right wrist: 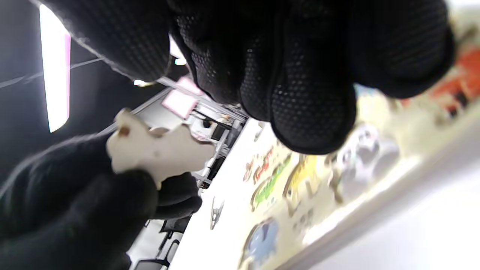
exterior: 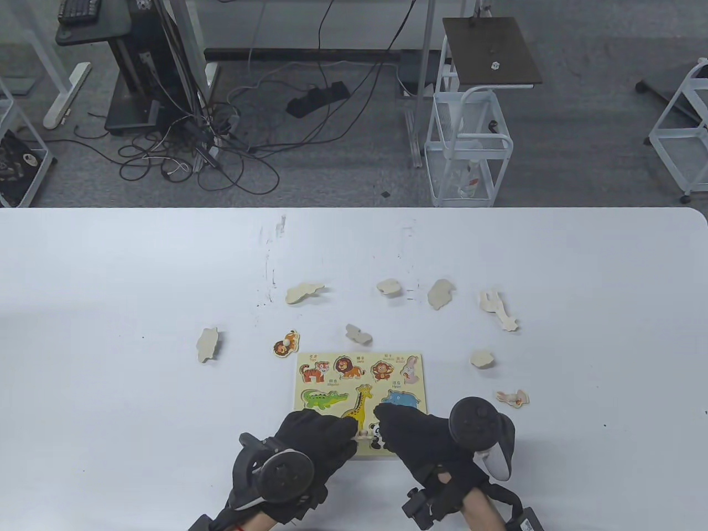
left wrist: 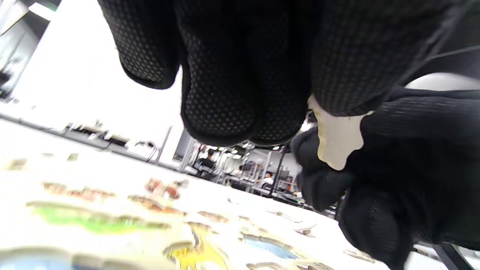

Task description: Fit puzzle pieces into frame

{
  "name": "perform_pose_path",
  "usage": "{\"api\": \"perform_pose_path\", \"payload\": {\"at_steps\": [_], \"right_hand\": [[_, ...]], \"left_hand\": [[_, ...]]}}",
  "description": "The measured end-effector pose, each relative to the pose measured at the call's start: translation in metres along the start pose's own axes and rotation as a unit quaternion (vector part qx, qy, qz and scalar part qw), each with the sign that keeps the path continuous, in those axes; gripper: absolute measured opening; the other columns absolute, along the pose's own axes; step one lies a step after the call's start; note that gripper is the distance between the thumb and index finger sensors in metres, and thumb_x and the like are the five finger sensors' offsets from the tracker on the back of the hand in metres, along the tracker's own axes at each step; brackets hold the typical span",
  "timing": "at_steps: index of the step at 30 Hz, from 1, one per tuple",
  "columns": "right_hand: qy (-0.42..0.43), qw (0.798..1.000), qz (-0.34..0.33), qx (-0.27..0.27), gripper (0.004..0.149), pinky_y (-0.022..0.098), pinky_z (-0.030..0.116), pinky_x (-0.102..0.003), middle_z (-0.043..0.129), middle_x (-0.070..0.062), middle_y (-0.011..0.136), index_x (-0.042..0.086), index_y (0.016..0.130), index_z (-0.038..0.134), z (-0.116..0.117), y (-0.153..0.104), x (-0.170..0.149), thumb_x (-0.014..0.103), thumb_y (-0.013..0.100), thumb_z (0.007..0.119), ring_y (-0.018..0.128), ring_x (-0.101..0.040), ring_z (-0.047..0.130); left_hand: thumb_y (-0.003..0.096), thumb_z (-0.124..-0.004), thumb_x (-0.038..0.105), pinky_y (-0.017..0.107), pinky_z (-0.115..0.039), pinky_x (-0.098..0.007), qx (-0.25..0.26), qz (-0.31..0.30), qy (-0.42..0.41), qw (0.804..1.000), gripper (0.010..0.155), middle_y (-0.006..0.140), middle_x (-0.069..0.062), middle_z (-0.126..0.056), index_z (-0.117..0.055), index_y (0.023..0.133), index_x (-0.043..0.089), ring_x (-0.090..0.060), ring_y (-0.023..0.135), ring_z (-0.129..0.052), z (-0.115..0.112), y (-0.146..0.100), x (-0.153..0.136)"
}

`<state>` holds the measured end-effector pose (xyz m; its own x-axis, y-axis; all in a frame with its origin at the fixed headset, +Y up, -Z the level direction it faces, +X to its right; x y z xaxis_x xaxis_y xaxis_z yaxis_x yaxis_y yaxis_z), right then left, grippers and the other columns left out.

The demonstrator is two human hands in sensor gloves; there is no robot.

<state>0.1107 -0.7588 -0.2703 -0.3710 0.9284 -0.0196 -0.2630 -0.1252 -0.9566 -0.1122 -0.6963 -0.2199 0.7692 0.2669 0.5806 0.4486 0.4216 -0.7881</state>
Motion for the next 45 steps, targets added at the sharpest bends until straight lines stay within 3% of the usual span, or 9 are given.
{"api": "perform_pose_path", "payload": {"at_steps": [6, 10, 16, 19, 23, 27, 34, 38, 45], "right_hand": [[0.099, 0.985, 0.079, 0.115, 0.063, 0.02, 0.087, -0.05, 0.097, -0.02, 0.065, 0.004, 0.072, 0.096, 0.022, 0.002, -0.021, 0.055, 0.044, 0.071, 0.024, -0.035, 0.108], [0.141, 0.976, 0.083, 0.146, 0.054, 0.017, 0.088, -0.047, 0.098, -0.017, 0.061, 0.005, 0.069, 0.095, 0.033, 0.004, -0.023, 0.048, 0.044, 0.075, 0.02, -0.03, 0.107], [0.164, 0.976, 0.084, 0.112, 0.045, 0.018, 0.087, -0.045, 0.096, -0.016, 0.059, 0.005, 0.069, 0.093, 0.028, 0.006, -0.024, 0.039, 0.043, 0.078, 0.019, -0.026, 0.105], [0.097, 0.993, 0.042, 0.056, 0.044, 0.018, 0.087, -0.045, 0.097, -0.015, 0.058, 0.006, 0.068, 0.094, 0.013, 0.006, -0.015, 0.039, 0.042, 0.08, 0.017, -0.025, 0.105], [0.025, 0.999, -0.018, -0.013, 0.043, 0.017, 0.088, -0.044, 0.1, -0.014, 0.056, 0.008, 0.066, 0.098, -0.002, 0.002, 0.001, 0.04, 0.04, 0.085, 0.016, -0.024, 0.106], [0.01, 0.997, -0.071, -0.011, 0.042, 0.018, 0.088, -0.045, 0.101, -0.013, 0.056, 0.009, 0.064, 0.099, 0.001, -0.001, 0.014, 0.04, 0.037, 0.089, 0.015, -0.025, 0.106], [-0.043, 0.992, -0.11, -0.049, 0.041, 0.019, 0.088, -0.046, 0.101, -0.012, 0.057, 0.011, 0.064, 0.099, 0.003, -0.007, 0.025, 0.04, 0.036, 0.091, 0.018, -0.026, 0.106], [-0.119, 0.969, -0.158, -0.15, 0.043, 0.028, 0.087, -0.049, 0.096, -0.011, 0.067, 0.014, 0.071, 0.096, -0.007, -0.024, 0.047, 0.039, 0.035, 0.093, 0.029, -0.029, 0.106], [-0.221, 0.936, -0.217, -0.168, 0.041, 0.034, 0.085, -0.052, 0.093, -0.011, 0.072, 0.015, 0.07, 0.099, 0.009, -0.039, 0.07, 0.034, 0.033, 0.098, 0.036, -0.031, 0.104]], "left_hand": [[0.0354, -0.098, 0.044, 0.064, -0.084, -0.043, 0.069, -0.059, 0.041, 0.995, 0.04, 0.068, 0.007, -0.109, -0.095, 0.074, 0.036, -0.015, 0.057, -0.113, 0.015, -0.008, 0.024], [0.0342, -0.1, 0.041, 0.065, -0.083, -0.044, 0.068, -0.073, 0.047, 0.994, 0.04, 0.069, 0.007, -0.109, -0.096, 0.073, 0.036, -0.016, 0.058, -0.113, 0.012, -0.009, 0.028], [0.0329, -0.103, 0.035, 0.065, -0.082, -0.045, 0.025, -0.052, 0.039, 0.998, 0.046, 0.076, 0.008, -0.105, -0.092, 0.078, 0.037, -0.014, 0.064, -0.111, 0.001, -0.005, 0.023], [0.036, -0.099, 0.037, 0.07, -0.077, -0.049, -0.081, 0.009, -0.004, 0.997, 0.058, 0.09, 0.003, -0.096, -0.081, 0.092, 0.033, -0.018, 0.078, -0.104, -0.01, 0.002, 0.007], [0.0427, -0.085, 0.046, 0.067, -0.076, -0.051, -0.143, 0.057, -0.134, 0.979, 0.056, 0.091, -0.003, -0.095, -0.08, 0.095, 0.026, -0.023, 0.077, -0.103, -0.026, 0.006, -0.016], [0.044, -0.082, 0.047, 0.064, -0.078, -0.05, -0.17, 0.104, -0.25, 0.948, 0.052, 0.084, -0.004, -0.101, -0.085, 0.091, 0.025, -0.023, 0.069, -0.106, -0.043, 0.008, -0.031], [0.0437, -0.086, 0.046, 0.06, -0.083, -0.047, -0.193, 0.14, -0.31, 0.92, 0.042, 0.07, 0.001, -0.107, -0.093, 0.081, 0.027, -0.018, 0.056, -0.11, -0.053, 0.007, -0.039], [0.0434, -0.087, 0.048, 0.059, -0.084, -0.044, -0.134, 0.184, -0.315, 0.921, 0.041, 0.066, 0.002, -0.109, -0.095, 0.078, 0.028, -0.016, 0.053, -0.111, -0.046, 0.002, -0.051], [0.0431, -0.088, 0.047, 0.058, -0.085, -0.044, -0.087, 0.243, -0.367, 0.894, 0.041, 0.066, 0.001, -0.109, -0.094, 0.078, 0.027, -0.016, 0.051, -0.111, -0.047, -0.003, -0.065]]}}
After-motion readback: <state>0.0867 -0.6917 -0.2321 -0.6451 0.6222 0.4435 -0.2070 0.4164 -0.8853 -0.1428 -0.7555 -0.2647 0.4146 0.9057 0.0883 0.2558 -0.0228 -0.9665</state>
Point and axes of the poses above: the tracker on the back of each hand, its own x axis roughly to the thumb side, its own y axis roughly from the wrist to the fingertips, z = x × y, the point moved 4 cm from there along y, roughly from the wrist to the fingertips
